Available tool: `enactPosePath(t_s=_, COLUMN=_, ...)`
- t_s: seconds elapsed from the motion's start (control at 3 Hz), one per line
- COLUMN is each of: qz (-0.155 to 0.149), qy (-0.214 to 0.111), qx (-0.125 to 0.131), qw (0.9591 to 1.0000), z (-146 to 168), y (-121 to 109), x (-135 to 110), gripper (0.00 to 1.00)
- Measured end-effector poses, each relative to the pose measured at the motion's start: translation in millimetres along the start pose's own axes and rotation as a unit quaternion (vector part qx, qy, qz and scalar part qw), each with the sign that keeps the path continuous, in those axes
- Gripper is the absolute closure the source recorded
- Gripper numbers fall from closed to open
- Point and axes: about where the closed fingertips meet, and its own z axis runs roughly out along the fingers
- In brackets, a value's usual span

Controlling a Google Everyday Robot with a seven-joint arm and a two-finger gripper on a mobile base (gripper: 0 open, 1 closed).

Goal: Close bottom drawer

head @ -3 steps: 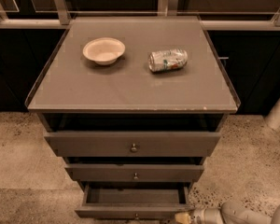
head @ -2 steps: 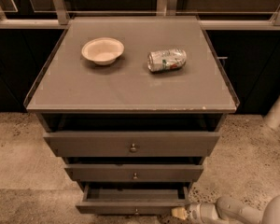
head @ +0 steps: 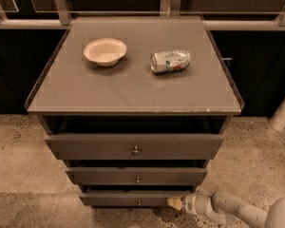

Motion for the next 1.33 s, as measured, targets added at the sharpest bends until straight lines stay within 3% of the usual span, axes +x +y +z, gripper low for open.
enactPosePath(t_s=0.33, qz=0.000, qy=0.000, qx=0.000, qw=1.0000, z=0.0, y=0.0, x=0.0, gripper=1.00)
enactPosePath(t_s=1.0, qz=0.005, qy=-0.020, qx=0.027, qw=0.9994, z=8.2, y=-10.8, x=5.1, gripper=1.00)
enactPosePath(t_s=1.33, qz=0.006, qy=-0.065, qx=0.054, qw=0.9964, z=11.9, y=-23.7, x=-5.1, gripper=1.00)
